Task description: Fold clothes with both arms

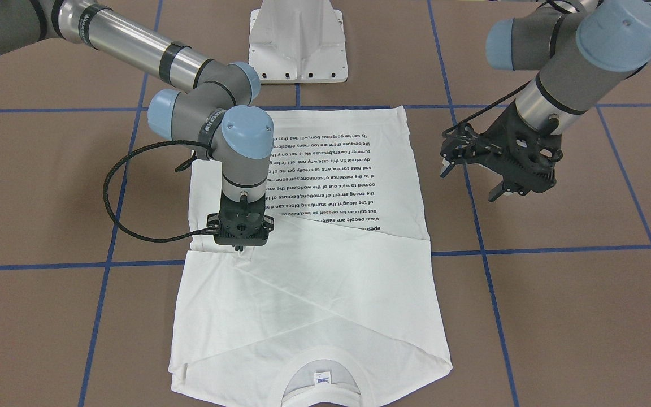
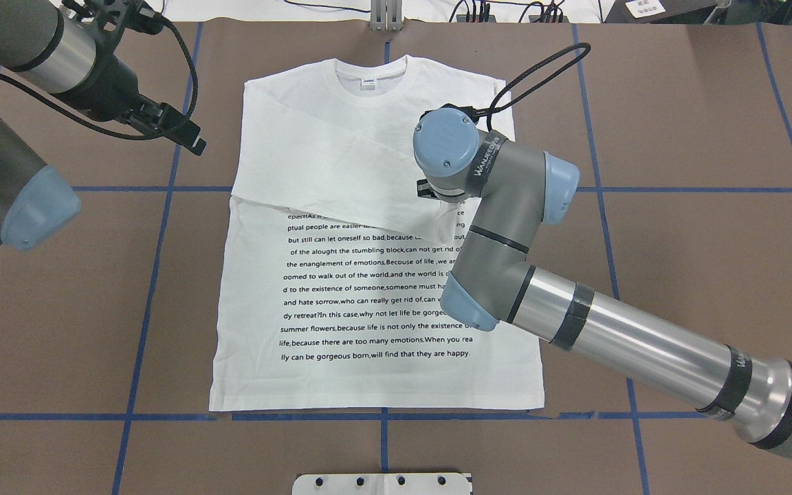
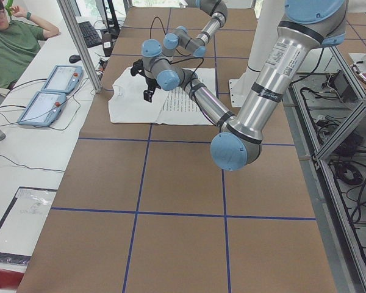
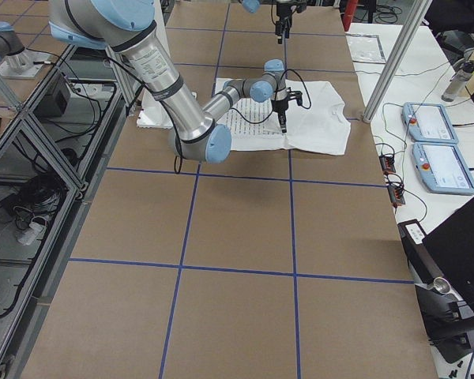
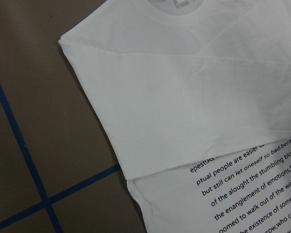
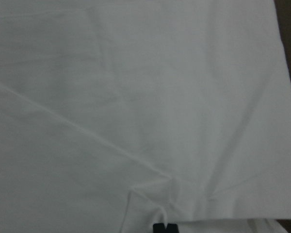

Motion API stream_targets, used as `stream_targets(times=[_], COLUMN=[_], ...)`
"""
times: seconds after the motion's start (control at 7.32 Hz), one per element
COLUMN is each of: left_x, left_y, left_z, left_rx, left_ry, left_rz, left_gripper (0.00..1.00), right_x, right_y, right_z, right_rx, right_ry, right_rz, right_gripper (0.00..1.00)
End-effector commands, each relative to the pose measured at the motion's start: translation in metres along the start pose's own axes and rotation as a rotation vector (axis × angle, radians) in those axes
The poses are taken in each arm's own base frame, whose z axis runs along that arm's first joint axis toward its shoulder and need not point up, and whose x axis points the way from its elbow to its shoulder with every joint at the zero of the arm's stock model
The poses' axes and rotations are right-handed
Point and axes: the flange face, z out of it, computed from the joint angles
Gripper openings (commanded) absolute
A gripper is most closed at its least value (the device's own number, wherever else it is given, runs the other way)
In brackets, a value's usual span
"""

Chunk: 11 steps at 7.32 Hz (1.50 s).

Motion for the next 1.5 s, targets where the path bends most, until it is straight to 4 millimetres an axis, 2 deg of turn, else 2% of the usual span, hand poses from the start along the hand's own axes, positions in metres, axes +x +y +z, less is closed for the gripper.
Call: stream_targets(times=[0.0, 0.14, 0.27, 0.68, 0.82, 0.96, 1.09, 1.23, 1.37], left_x=[0.002, 0.003, 0.003, 0.005, 0.005, 0.005, 0.005, 0.007, 0.018], left_y=[-0.001, -0.001, -0.001, -0.001, -0.001, -0.001, -0.001, 0.000, 0.004], left_z=[-0.001, -0.001, -0.001, -0.003, -0.003, -0.003, -0.003, -0.002, 0.005], left_rx=[0.003, 0.003, 0.003, 0.006, 0.007, 0.007, 0.006, 0.007, 0.004], left_ry=[0.002, 0.003, 0.003, 0.005, 0.006, 0.006, 0.005, 0.006, 0.016], left_rz=[-0.014, -0.017, -0.025, -0.030, -0.030, -0.030, -0.031, -0.040, -0.090], left_gripper=[1.00, 1.00, 1.00, 1.00, 1.00, 1.00, 1.00, 1.00, 1.00], right_x=[0.021, 0.029, 0.035, 0.057, 0.059, 0.064, 0.059, 0.054, 0.054], right_y=[0.006, 0.011, 0.014, 0.012, 0.010, 0.014, 0.014, 0.011, 0.008], right_z=[-0.008, -0.017, -0.017, -0.002, -0.003, 0.004, 0.000, -0.013, -0.036], right_rx=[-0.002, -0.009, -0.009, -0.008, -0.006, -0.010, -0.005, -0.005, -0.038], right_ry=[0.011, 0.024, 0.028, 0.064, 0.064, 0.076, 0.065, 0.030, -0.044], right_rz=[0.000, -0.001, -0.006, -0.060, -0.069, -0.070, -0.077, -0.086, -0.077], right_gripper=[0.00, 0.00, 0.00, 0.00, 0.00, 0.91, 1.00, 1.00, 1.00])
